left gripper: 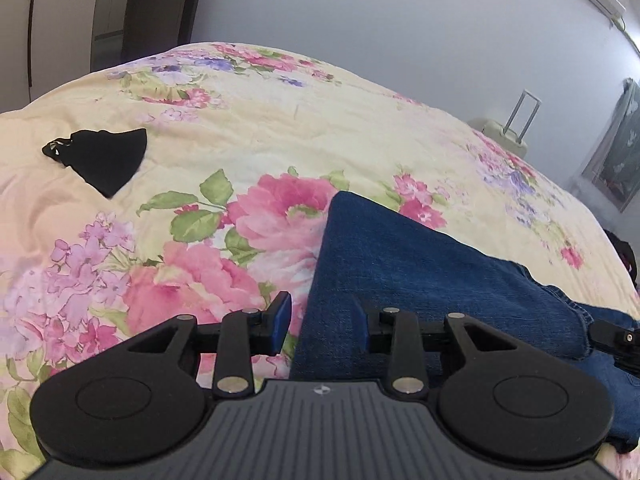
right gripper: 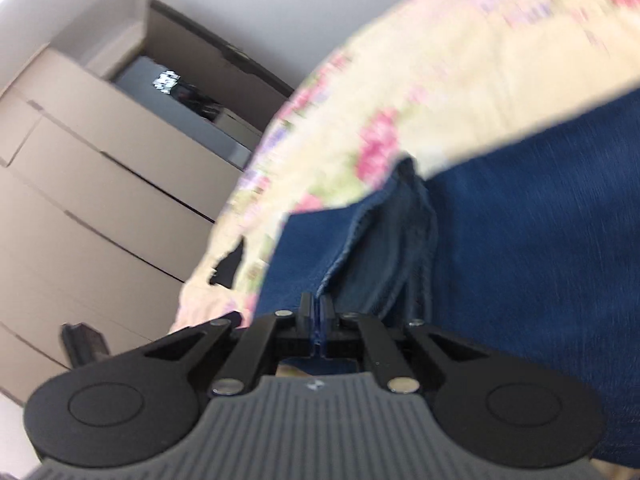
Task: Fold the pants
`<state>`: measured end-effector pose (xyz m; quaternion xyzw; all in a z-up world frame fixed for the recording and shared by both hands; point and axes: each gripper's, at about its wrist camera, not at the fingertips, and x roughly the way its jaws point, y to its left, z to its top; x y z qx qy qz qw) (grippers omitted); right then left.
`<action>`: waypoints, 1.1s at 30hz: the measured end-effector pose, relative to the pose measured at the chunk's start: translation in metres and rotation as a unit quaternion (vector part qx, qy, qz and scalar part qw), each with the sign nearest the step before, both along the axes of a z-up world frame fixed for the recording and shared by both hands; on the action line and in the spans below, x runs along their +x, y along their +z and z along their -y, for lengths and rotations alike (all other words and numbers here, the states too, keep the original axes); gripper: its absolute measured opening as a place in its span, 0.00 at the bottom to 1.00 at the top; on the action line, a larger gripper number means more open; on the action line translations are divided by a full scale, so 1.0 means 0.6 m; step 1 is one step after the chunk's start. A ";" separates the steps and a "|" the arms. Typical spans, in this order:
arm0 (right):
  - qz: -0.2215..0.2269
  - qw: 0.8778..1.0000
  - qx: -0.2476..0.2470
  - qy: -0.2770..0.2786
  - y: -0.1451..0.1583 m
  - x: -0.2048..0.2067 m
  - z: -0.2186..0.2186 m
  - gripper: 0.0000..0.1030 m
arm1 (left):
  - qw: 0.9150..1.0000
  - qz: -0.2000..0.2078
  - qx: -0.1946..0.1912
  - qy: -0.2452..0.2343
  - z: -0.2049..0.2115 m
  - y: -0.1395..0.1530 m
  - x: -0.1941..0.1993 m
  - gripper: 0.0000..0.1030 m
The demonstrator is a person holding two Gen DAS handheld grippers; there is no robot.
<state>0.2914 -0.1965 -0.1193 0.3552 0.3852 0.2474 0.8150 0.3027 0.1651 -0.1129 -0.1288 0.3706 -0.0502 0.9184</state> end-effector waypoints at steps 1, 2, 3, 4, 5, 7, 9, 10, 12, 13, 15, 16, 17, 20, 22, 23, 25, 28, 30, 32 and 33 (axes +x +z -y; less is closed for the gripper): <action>0.016 1.000 -0.007 0.001 0.018 -0.006 0.000 0.00 | 1.000 0.001 -0.002 -0.001 0.000 0.004 0.002 0.38; 0.026 1.000 -0.016 0.001 0.028 -0.011 0.000 0.00 | 1.000 0.003 -0.001 -0.004 0.003 0.006 0.002 0.38; 0.026 0.999 -0.031 0.000 0.031 -0.014 0.000 0.00 | 1.000 0.002 0.002 -0.009 0.008 0.006 0.002 0.38; 0.018 0.999 -0.048 0.000 0.027 -0.015 -0.002 0.00 | 1.000 0.001 0.005 -0.016 0.016 0.005 0.002 0.37; 0.001 0.998 -0.061 -0.001 0.015 -0.016 -0.004 0.00 | 1.000 -0.002 0.009 -0.023 0.024 0.002 0.002 0.37; -0.035 0.998 -0.057 -0.005 -0.015 -0.018 -0.004 0.00 | 0.999 -0.011 0.016 -0.042 0.044 -0.007 0.004 0.37; -0.051 0.996 -0.068 -0.011 -0.040 -0.021 -0.008 0.00 | 0.998 -0.025 0.034 -0.056 0.065 -0.021 0.008 0.36; -0.061 0.996 -0.068 -0.012 -0.055 -0.022 -0.012 0.00 | 0.997 -0.029 0.051 -0.058 0.075 -0.028 0.011 0.36; -0.083 0.995 -0.060 -0.005 -0.077 -0.015 -0.017 0.01 | 0.995 -0.037 0.078 -0.059 0.088 -0.041 0.014 0.36; -0.090 0.994 -0.060 -0.003 -0.080 -0.012 -0.019 0.04 | 0.994 -0.039 0.081 -0.060 0.089 -0.044 0.015 0.36; -0.091 0.994 -0.062 -0.004 -0.081 -0.005 -0.016 0.23 | 0.994 -0.039 0.080 -0.061 0.087 -0.046 0.015 0.36; -0.090 0.994 -0.058 -0.008 -0.080 -0.001 -0.012 0.31 | 0.994 -0.039 0.078 -0.061 0.085 -0.045 0.016 0.36; -0.089 0.995 -0.052 -0.013 -0.079 0.004 -0.007 0.41 | 0.994 -0.039 0.077 -0.062 0.084 -0.045 0.016 0.36; -0.110 0.993 -0.024 -0.018 -0.094 0.035 0.008 0.49 | 0.994 -0.039 0.075 -0.065 0.084 -0.044 0.018 0.36; -0.136 0.990 0.003 -0.025 -0.119 0.059 0.011 0.49 | 0.994 -0.038 0.074 -0.066 0.083 -0.044 0.017 0.36; -0.145 0.989 0.017 -0.026 -0.131 0.070 0.013 0.48 | 0.994 -0.037 0.073 -0.067 0.083 -0.044 0.018 0.36; -0.154 0.987 0.030 -0.025 -0.150 0.088 0.010 0.48 | 0.995 -0.036 0.071 -0.068 0.081 -0.046 0.018 0.36; -0.153 0.987 0.049 -0.024 -0.168 0.110 0.007 0.46 | 0.995 -0.033 0.065 -0.065 0.077 -0.050 0.019 0.36; -0.152 0.986 0.066 -0.026 -0.177 0.120 0.008 0.27 | 0.996 -0.034 0.062 -0.061 0.076 -0.050 0.020 0.36; -0.156 0.984 0.084 -0.029 -0.189 0.132 0.009 0.13 | 0.996 -0.036 0.063 -0.058 0.076 -0.048 0.021 0.36; -0.161 0.982 0.094 -0.028 -0.193 0.135 0.010 0.11 | 0.996 -0.035 0.062 -0.055 0.076 -0.045 0.020 0.36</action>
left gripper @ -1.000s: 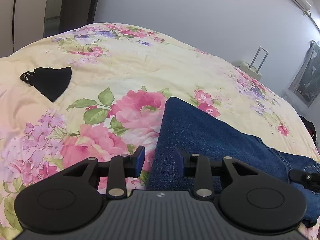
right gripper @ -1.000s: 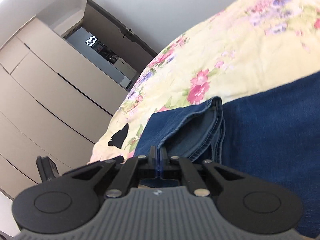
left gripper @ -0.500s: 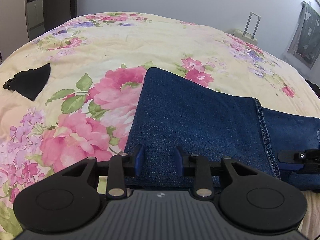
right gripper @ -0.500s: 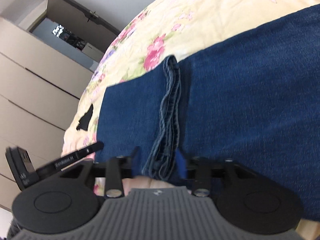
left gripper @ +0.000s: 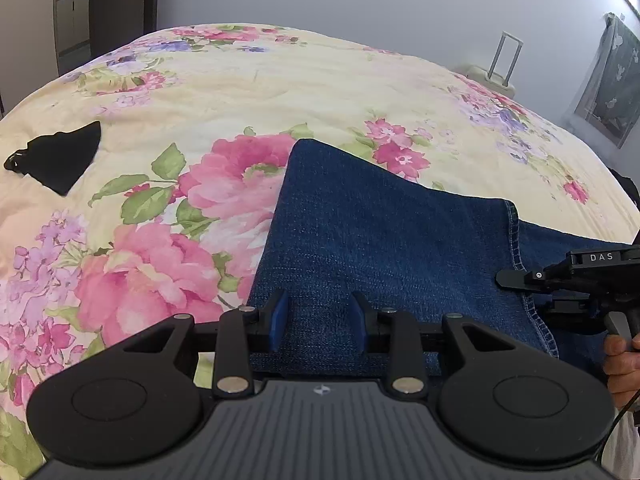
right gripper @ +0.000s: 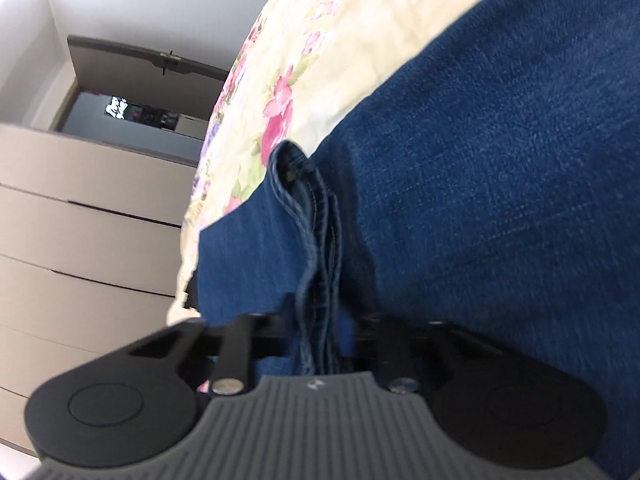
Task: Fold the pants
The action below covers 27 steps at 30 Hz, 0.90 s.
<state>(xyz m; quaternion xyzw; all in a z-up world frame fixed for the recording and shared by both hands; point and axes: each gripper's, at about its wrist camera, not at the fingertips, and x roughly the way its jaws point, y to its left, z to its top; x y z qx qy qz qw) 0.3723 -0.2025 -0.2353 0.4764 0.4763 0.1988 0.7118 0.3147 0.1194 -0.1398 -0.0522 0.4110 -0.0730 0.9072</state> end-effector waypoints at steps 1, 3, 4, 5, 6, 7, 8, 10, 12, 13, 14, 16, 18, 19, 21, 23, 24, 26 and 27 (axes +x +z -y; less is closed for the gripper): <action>-0.001 1.000 0.005 0.000 0.002 -0.001 0.005 0.09 | 1.000 0.007 -0.001 0.006 -0.001 0.007 -0.003 0.36; 0.024 1.000 -0.004 0.009 0.030 -0.003 0.006 0.04 | 0.999 0.023 -0.010 0.021 -0.007 0.024 -0.009 0.36; 0.044 0.999 -0.017 0.015 0.057 -0.003 0.003 0.03 | 0.999 0.032 -0.016 0.032 -0.011 0.037 -0.012 0.36; 0.063 0.997 -0.034 0.023 0.088 -0.002 0.000 0.03 | 0.998 0.038 -0.020 0.041 -0.014 0.049 -0.014 0.36; 0.082 0.995 -0.053 0.030 0.121 -0.001 -0.005 0.02 | 0.998 0.044 -0.024 0.047 -0.015 0.061 -0.017 0.36; 0.099 0.992 -0.070 0.036 0.156 0.000 -0.007 0.02 | 0.997 0.050 -0.028 0.050 -0.016 0.072 -0.021 0.36; 0.118 0.988 -0.086 0.042 0.198 0.000 -0.006 0.02 | 0.997 0.056 -0.032 0.052 -0.014 0.086 -0.027 0.36; 0.149 0.981 -0.113 0.047 0.276 -0.005 0.002 0.02 | 0.996 0.067 -0.033 0.047 -0.006 0.105 -0.040 0.36; 0.173 0.973 -0.149 0.046 0.357 -0.019 0.023 0.02 | 0.996 0.074 -0.032 0.037 0.009 0.120 -0.054 0.36; 0.181 0.968 -0.165 0.043 0.394 -0.030 0.039 0.02 | 0.996 0.076 -0.031 0.029 0.020 0.126 -0.061 0.36; 0.187 0.965 -0.181 0.040 0.424 -0.040 0.054 0.02 | 0.996 0.077 -0.029 0.020 0.032 0.130 -0.068 0.36; 0.191 0.960 -0.203 0.031 0.470 -0.062 0.095 0.02 | 0.997 0.079 -0.024 0.001 0.059 0.134 -0.080 0.36; 0.183 0.958 -0.220 0.019 0.510 -0.084 0.150 0.02 | 0.996 0.080 -0.018 -0.018 0.089 0.139 -0.088 0.36; 0.177 0.957 -0.228 0.012 0.527 -0.095 0.178 0.02 | 0.996 0.082 -0.015 -0.026 0.105 0.142 -0.091 0.36; 0.171 0.953 -0.250 -0.003 0.555 -0.119 0.236 0.02 | 0.996 0.083 -0.011 -0.043 0.138 0.145 -0.095 0.36; 0.159 0.950 -0.269 -0.019 0.572 -0.154 0.308 0.02 | 0.995 0.082 -0.010 -0.058 0.171 0.146 -0.097 0.36; 0.151 0.949 -0.274 -0.029 0.576 -0.167 0.342 0.02 | 0.995 0.082 -0.008 -0.065 0.187 0.147 -0.096 0.36; 0.133 0.948 -0.285 -0.046 0.574 -0.189 0.402 0.02 | 0.994 0.079 -0.003 -0.078 0.220 0.145 -0.092 0.36; 0.124 0.948 -0.289 -0.055 0.566 -0.200 0.430 0.02 | 0.993 0.078 0.000 -0.085 0.235 0.144 -0.090 0.36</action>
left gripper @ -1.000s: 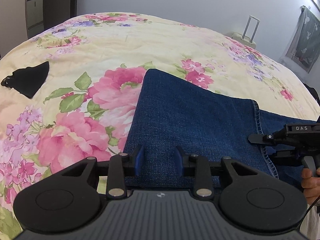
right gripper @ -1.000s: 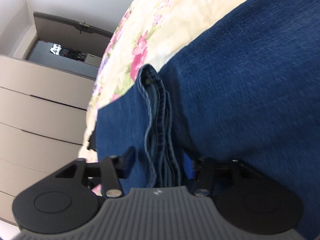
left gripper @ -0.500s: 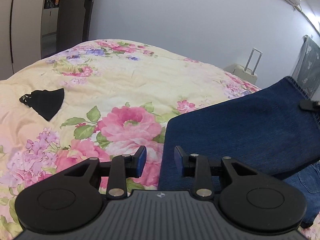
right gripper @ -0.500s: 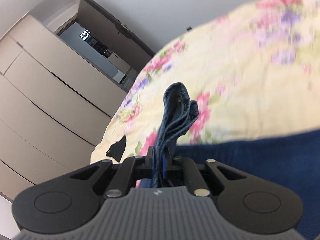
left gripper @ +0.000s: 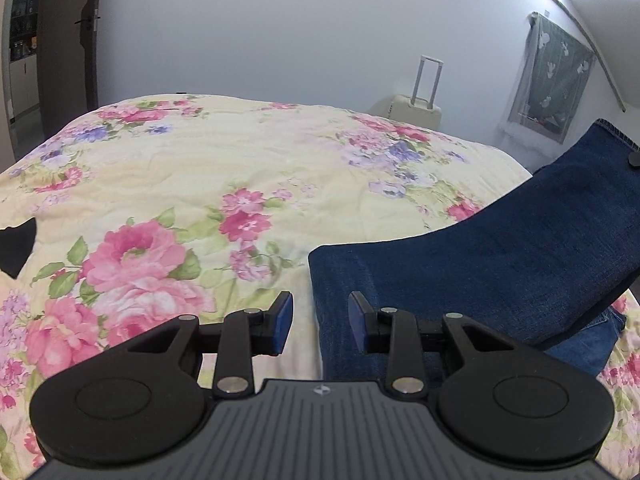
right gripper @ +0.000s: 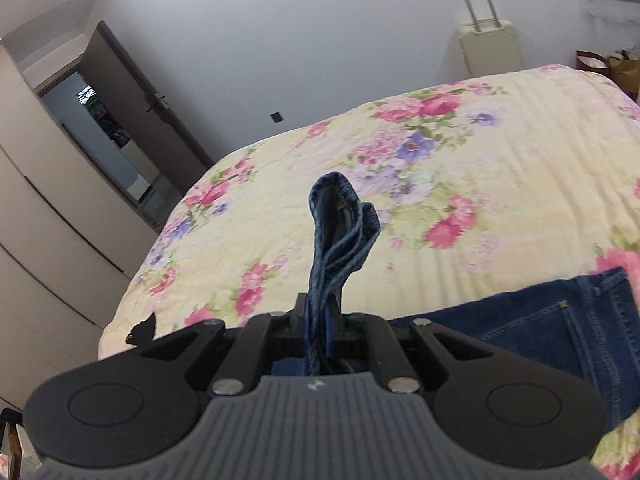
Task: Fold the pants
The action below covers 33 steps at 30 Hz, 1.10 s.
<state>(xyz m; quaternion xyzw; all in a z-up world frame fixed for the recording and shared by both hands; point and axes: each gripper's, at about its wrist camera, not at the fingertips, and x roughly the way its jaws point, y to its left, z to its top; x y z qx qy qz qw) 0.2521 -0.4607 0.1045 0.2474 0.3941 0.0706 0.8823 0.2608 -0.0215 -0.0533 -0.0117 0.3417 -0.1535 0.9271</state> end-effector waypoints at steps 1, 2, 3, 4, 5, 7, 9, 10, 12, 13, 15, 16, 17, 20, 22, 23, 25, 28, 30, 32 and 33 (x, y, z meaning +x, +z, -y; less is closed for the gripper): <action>-0.007 1.000 0.001 -0.012 -0.007 -0.010 0.034 0.02 | 1.000 -0.001 0.004 -0.006 0.015 -0.003 0.003 0.36; -0.014 1.000 0.002 -0.023 -0.016 -0.018 0.063 0.02 | 1.000 -0.002 0.007 -0.010 0.028 -0.007 0.008 0.36; -0.019 0.999 0.003 -0.034 -0.026 -0.025 0.090 0.02 | 1.000 -0.004 0.008 -0.013 0.038 -0.010 0.012 0.36; -0.024 0.999 0.003 -0.042 -0.036 -0.031 0.115 0.02 | 1.000 -0.007 0.010 -0.016 0.051 -0.015 0.015 0.36; -0.027 0.998 0.004 -0.050 -0.050 -0.038 0.137 0.02 | 1.000 -0.009 0.013 -0.018 0.063 -0.020 0.019 0.36; -0.036 0.997 0.004 -0.063 -0.074 -0.050 0.187 0.02 | 0.999 -0.015 0.019 -0.022 0.082 -0.032 0.029 0.36; -0.045 0.996 0.007 -0.082 -0.100 -0.052 0.235 0.02 | 0.999 -0.021 0.025 -0.029 0.103 -0.043 0.035 0.36; -0.047 0.995 0.009 -0.091 -0.109 -0.054 0.259 0.02 | 0.999 -0.024 0.029 -0.031 0.112 -0.050 0.039 0.36; -0.051 0.993 0.009 -0.104 -0.124 -0.059 0.301 0.02 | 0.998 -0.031 0.037 -0.034 0.126 -0.065 0.046 0.36; -0.055 0.993 0.008 -0.108 -0.135 -0.060 0.321 0.02 | 0.998 -0.037 0.041 -0.035 0.134 -0.074 0.050 0.36; -0.077 0.990 0.003 -0.116 -0.173 -0.056 0.356 0.02 | 0.997 -0.048 0.047 -0.034 0.144 -0.090 0.057 0.36; -0.089 0.989 -0.003 -0.121 -0.192 -0.055 0.369 0.02 | 0.997 -0.052 0.050 -0.034 0.149 -0.097 0.060 0.36; -0.100 0.987 -0.004 -0.125 -0.215 -0.055 0.385 0.02 | 0.996 -0.055 0.053 -0.035 0.152 -0.102 0.060 0.36; -0.121 0.984 -0.011 -0.133 -0.287 -0.042 0.413 0.02 | 0.996 -0.060 0.060 -0.040 0.161 -0.114 0.060 0.36; -0.124 0.982 -0.016 -0.139 -0.320 -0.038 0.425 0.02 | 0.995 -0.065 0.061 -0.039 0.165 -0.121 0.061 0.36; -0.127 0.982 -0.023 -0.141 -0.339 -0.033 0.429 0.01 | 0.995 -0.069 0.060 -0.039 0.166 -0.124 0.063 0.36; -0.134 0.980 -0.030 -0.142 -0.369 -0.028 0.436 0.01 | 0.995 -0.075 0.060 -0.036 0.171 -0.132 0.065 0.36; -0.138 0.979 -0.048 -0.140 -0.412 -0.020 0.444 0.00 | 0.994 -0.082 0.064 -0.033 0.178 -0.141 0.065 0.36; -0.147 0.977 -0.062 -0.145 -0.437 -0.017 0.444 0.00 | 0.994 -0.084 0.067 -0.031 0.180 -0.142 0.061 0.36; -0.157 0.973 -0.077 -0.147 -0.458 -0.014 0.443 0.00 | 0.994 -0.084 0.069 -0.030 0.178 -0.137 0.054 0.36; -0.156 0.973 -0.074 -0.151 -0.461 -0.016 0.443 0.00 | 0.994 -0.081 0.068 -0.029 0.176 -0.132 0.049 0.37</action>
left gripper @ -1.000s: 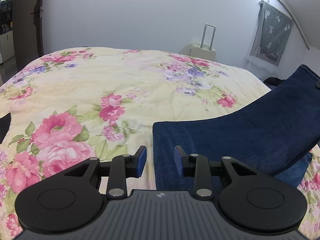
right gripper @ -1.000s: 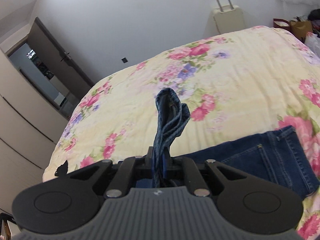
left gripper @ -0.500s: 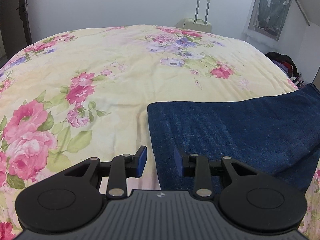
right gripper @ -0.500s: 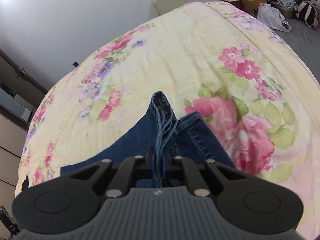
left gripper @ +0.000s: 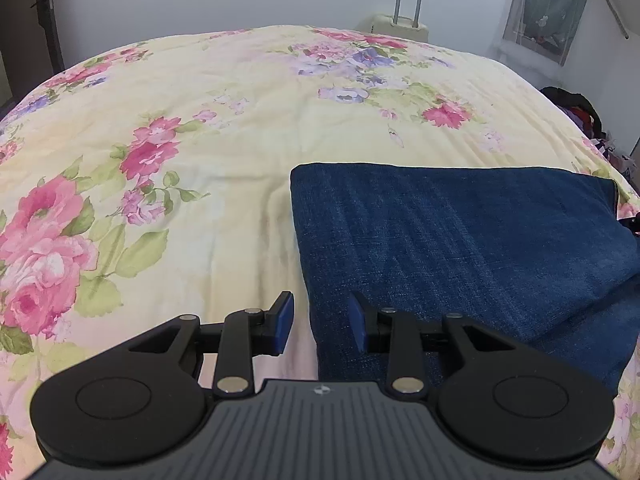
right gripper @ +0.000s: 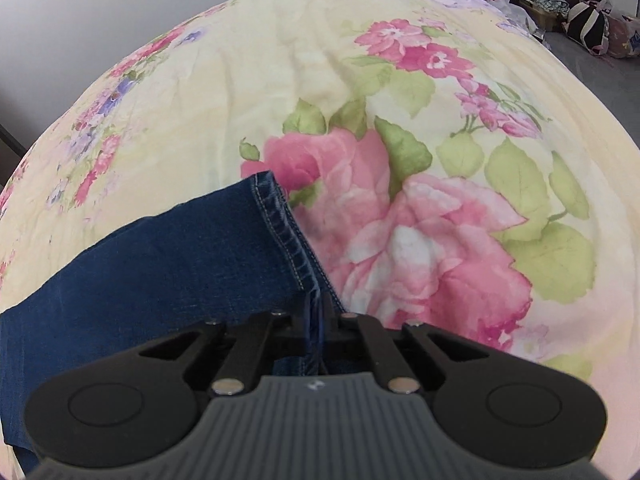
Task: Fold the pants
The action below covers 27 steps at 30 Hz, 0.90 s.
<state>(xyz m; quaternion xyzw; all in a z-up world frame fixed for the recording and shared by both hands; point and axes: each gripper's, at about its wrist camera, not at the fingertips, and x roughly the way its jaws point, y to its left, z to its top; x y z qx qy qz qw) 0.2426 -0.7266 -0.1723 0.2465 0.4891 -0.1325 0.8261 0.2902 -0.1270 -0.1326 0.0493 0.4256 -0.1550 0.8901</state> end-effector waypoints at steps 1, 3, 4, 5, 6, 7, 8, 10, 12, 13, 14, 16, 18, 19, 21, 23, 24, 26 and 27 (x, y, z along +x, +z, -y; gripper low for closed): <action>0.008 1.000 0.001 0.001 0.003 -0.003 -0.001 0.00 | 1.000 0.003 0.000 0.001 -0.002 0.005 -0.004 0.38; 0.020 1.000 -0.003 0.007 0.022 -0.014 -0.002 0.06 | 1.000 0.010 -0.002 0.003 -0.012 0.016 -0.016 0.39; 0.028 1.000 -0.002 -0.001 0.034 -0.025 -0.001 0.08 | 1.000 0.014 -0.004 0.008 -0.018 0.021 -0.022 0.40; 0.042 0.999 0.008 -0.010 0.051 -0.043 0.001 0.15 | 1.000 0.016 -0.004 0.012 -0.023 0.023 -0.027 0.41; 0.058 0.998 0.026 -0.017 0.063 -0.063 0.004 0.29 | 1.000 0.019 -0.004 0.019 -0.028 0.025 -0.031 0.41; 0.074 0.996 0.043 -0.026 0.073 -0.084 0.006 0.35 | 0.999 0.023 -0.003 0.028 -0.033 0.026 -0.036 0.41; 0.087 0.994 0.059 -0.037 0.085 -0.109 0.005 0.41 | 0.999 0.024 -0.004 0.036 -0.036 0.025 -0.039 0.41; 0.104 0.989 0.090 -0.057 0.093 -0.152 0.003 0.46 | 0.998 0.026 -0.007 0.054 -0.043 0.023 -0.044 0.41; 0.116 0.980 0.136 -0.093 0.085 -0.193 0.003 0.49 | 0.998 0.025 -0.013 0.062 -0.045 0.022 -0.048 0.41; 0.122 0.973 0.161 -0.111 0.076 -0.210 0.004 0.49 | 0.998 0.023 -0.015 0.064 -0.046 0.022 -0.051 0.41; 0.124 0.965 0.191 -0.128 0.062 -0.225 0.003 0.49 | 0.997 0.023 -0.015 0.066 -0.046 0.022 -0.054 0.41; 0.124 0.954 0.222 -0.159 0.038 -0.243 0.000 0.50 | 0.997 0.022 -0.016 0.066 -0.045 0.023 -0.059 0.41; 0.136 0.939 0.258 -0.180 0.015 -0.250 -0.003 0.49 | 0.997 0.018 -0.017 0.067 -0.043 0.021 -0.059 0.41; 0.144 0.931 0.279 -0.189 0.004 -0.249 -0.004 0.49 | 0.997 0.016 -0.016 0.067 -0.042 0.019 -0.060 0.41; 0.146 0.922 0.291 -0.210 -0.011 -0.243 -0.005 0.34 | 0.997 0.014 -0.014 0.070 -0.039 0.015 -0.059 0.41; 0.149 0.917 0.293 -0.226 -0.014 -0.236 -0.004 0.15 | 0.997 0.013 -0.014 0.070 -0.037 0.013 -0.059 0.41; 0.158 0.916 0.293 -0.223 -0.007 -0.232 -0.004 0.12 | 0.997 0.014 -0.014 0.069 -0.035 0.012 -0.060 0.41; 0.169 0.933 0.257 -0.188 0.034 -0.217 -0.008 0.10 | 0.998 0.014 -0.013 0.064 -0.030 0.011 -0.060 0.41; 0.177 0.944 0.228 -0.160 0.062 -0.207 -0.014 0.09 | 0.998 0.015 -0.013 0.063 -0.029 0.011 -0.060 0.41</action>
